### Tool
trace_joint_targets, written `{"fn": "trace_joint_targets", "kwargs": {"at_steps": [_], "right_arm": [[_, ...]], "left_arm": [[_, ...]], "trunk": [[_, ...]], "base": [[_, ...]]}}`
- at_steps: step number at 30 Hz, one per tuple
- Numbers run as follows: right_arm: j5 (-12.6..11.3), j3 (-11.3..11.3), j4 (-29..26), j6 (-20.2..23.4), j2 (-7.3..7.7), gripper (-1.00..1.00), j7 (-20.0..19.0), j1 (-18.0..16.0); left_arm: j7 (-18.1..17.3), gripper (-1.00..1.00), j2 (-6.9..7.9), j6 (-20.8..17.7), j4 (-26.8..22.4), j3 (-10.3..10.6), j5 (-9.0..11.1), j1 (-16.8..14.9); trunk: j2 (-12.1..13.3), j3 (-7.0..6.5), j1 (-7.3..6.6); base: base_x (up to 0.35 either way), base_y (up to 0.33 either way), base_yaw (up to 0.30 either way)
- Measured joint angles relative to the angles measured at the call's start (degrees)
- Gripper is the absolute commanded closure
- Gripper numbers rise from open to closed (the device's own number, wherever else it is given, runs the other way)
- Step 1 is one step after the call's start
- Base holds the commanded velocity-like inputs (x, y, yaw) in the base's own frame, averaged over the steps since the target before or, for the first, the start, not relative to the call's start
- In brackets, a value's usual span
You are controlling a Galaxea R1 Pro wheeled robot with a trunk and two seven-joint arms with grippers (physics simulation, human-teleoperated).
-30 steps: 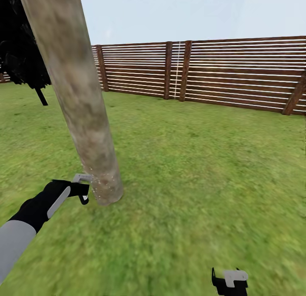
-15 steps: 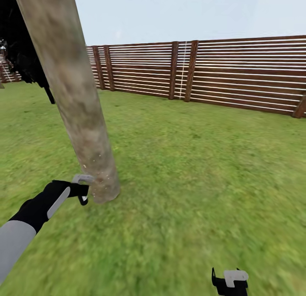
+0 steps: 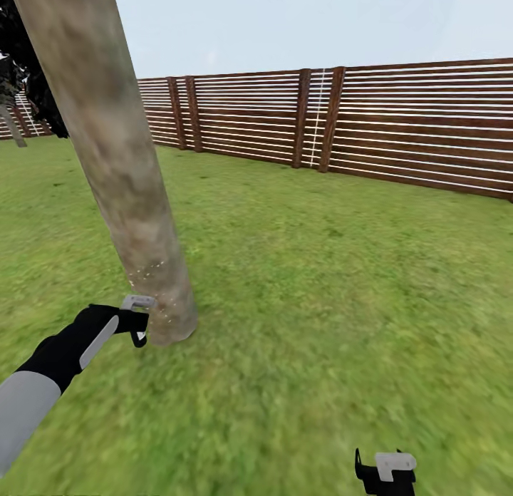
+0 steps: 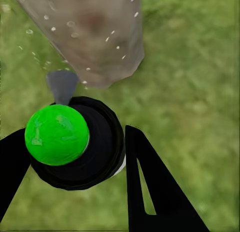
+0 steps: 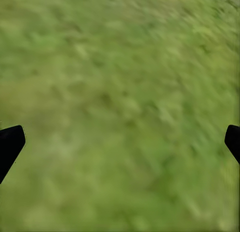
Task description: In the garden, pick up the pesticide atomizer on the floor and spray pesticide onto both trees until each tree trunk is fully covered.
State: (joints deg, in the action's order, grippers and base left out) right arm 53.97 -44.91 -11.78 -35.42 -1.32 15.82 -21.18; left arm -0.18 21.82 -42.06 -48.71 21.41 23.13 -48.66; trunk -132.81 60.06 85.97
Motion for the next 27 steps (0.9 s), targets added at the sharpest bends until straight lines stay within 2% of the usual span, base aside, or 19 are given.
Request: {"fn": "trace_joint_targets", "kwargs": {"at_steps": [6,10,12,16,24,27], "right_arm": [[0.0,0.0,0.0,0.0,0.0,-1.0,0.0,0.0],[0.0,0.0,0.0,0.0,0.0,-1.0,0.0,0.0],[0.0,0.0,0.0,-0.04,-0.03,-1.0,0.0,0.0],[0.0,0.01,0.0,0.0,-0.08,-1.0,0.0,0.0],[0.0,0.0,0.05,0.0,-0.09,-1.0,0.0,0.0],[0.0,0.05,0.09,0.0,-0.09,-1.0,0.0,0.0]], "left_arm": [[0.65,1.0,0.11,0.04,0.96,0.0,-0.03,2.17],[5.56,1.0,-1.08,0.31,1.32,0.11,0.07,3.14],[7.5,1.0,-2.9,0.95,5.0,0.03,0.76,3.23],[8.58,1.0,-7.38,3.15,8.47,0.24,0.31,3.24],[9.43,1.0,-7.21,3.51,8.82,-0.08,-0.11,3.24],[13.3,1.0,-7.14,3.8,9.98,-0.15,0.06,3.31]], "trunk": [[0.0,0.0,0.0],[0.0,0.0,0.0],[0.0,0.01,0.0],[0.0,0.0,0.0],[0.0,0.0,0.0],[0.0,0.0,0.0]], "base": [[0.0,-0.004,0.267],[0.033,-0.095,0.234],[0.104,-0.237,0.037],[0.108,-0.257,0.005],[0.157,-0.246,0.0],[0.205,-0.222,0.028]]}}
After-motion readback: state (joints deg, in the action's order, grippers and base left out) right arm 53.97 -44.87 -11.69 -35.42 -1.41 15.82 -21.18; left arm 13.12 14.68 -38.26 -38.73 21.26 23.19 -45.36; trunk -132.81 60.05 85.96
